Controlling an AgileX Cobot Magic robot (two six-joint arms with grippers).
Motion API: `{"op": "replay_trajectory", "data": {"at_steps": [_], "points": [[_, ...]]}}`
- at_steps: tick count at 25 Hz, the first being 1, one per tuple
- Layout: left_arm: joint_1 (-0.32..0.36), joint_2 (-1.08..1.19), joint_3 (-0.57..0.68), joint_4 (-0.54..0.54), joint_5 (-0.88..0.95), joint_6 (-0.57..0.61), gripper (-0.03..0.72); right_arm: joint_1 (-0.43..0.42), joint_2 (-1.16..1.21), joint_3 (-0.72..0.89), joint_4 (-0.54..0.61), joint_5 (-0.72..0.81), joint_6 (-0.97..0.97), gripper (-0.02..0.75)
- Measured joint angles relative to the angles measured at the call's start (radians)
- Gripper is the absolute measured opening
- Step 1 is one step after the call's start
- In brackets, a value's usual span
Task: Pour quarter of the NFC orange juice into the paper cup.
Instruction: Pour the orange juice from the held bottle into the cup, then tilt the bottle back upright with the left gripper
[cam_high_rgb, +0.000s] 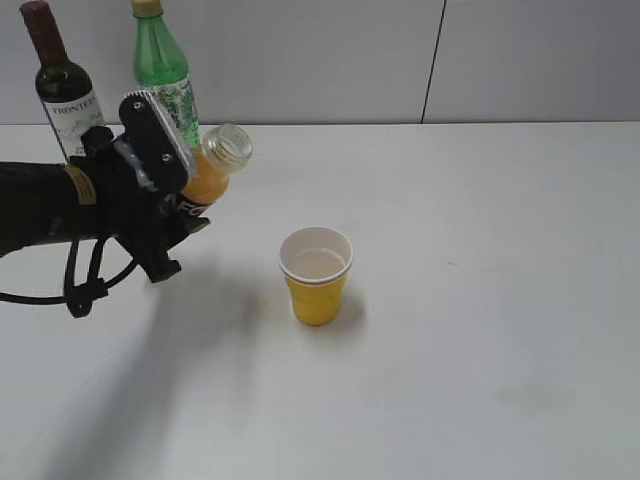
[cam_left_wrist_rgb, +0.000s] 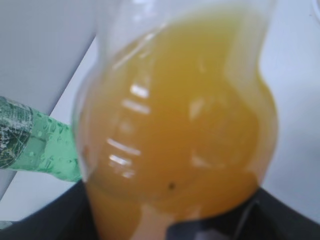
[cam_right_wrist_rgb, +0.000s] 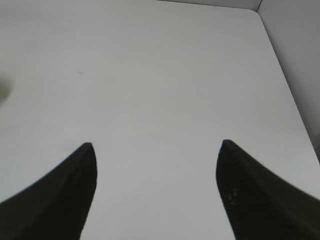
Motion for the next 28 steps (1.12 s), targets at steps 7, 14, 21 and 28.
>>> {"op": "replay_trajectory", "data": {"at_steps": [7,14,21,28], "points": [[-0.034,0.059,-0.074,-0.019,0.034,0.033,0.45,0.0,0.0,0.0,0.0,0.0,0.0,0.591],[-0.071,0.115,-0.13,-0.019,0.084,0.109,0.45,0.0,0.0,0.0,0.0,0.0,0.0,0.591],[-0.08,0.151,-0.159,-0.026,0.128,0.188,0.45,0.0,0.0,0.0,0.0,0.0,0.0,0.591],[-0.08,0.152,-0.16,-0.115,0.086,0.402,0.45,0.0,0.0,0.0,0.0,0.0,0.0,0.591]]}}
